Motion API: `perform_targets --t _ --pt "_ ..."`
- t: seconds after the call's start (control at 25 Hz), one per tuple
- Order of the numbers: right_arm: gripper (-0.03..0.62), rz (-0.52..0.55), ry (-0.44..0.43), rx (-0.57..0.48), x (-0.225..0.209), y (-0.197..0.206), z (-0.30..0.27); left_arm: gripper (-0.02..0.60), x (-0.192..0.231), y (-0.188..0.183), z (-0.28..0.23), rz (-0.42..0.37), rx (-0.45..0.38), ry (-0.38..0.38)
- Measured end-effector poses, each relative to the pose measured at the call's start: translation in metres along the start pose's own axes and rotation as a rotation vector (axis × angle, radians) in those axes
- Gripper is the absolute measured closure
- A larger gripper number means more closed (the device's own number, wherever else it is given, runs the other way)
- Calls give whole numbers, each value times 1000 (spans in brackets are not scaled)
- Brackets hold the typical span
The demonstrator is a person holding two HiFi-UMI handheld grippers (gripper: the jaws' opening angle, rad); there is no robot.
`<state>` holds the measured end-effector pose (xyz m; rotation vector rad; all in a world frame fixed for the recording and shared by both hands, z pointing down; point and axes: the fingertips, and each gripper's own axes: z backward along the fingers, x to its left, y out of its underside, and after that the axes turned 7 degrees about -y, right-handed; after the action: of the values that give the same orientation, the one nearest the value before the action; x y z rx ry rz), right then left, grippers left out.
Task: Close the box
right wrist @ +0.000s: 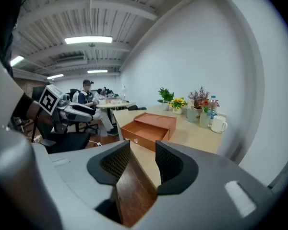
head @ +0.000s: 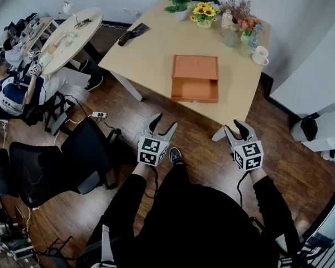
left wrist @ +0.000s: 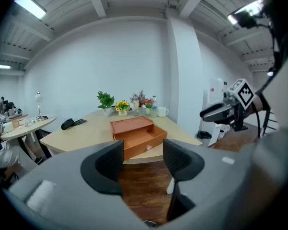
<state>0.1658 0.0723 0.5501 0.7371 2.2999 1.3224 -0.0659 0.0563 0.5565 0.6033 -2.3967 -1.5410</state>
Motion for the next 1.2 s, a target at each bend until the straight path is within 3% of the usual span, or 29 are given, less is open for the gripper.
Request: perform_targets --t 0.2,0.4,0.56,0.6,0.64,0.68,1.2 --pt "395 2 52 198 -52 7 -123 295 69 25 -104 -155 167 80" --pt "344 31 29 309 -69 16 -171 295 78 46 -153 -161 275 179" --pt "349 105 -18 353 -70 25 -193 298 75 59 -171 -153 344 208" --pt "394 115 -16 356 -70 27 -196 323 76 63 -173 -153 364 201" --pt "442 123 -13 358 -72 28 -197 409 78 66 -174 -149 377 187" --pt "443 126 -12 359 -73 29 -198 445 79 66 -175 -141 384 173" --pt "450 33 12 289 -116 -10 -242 451 117 27 -234 -108 374 56"
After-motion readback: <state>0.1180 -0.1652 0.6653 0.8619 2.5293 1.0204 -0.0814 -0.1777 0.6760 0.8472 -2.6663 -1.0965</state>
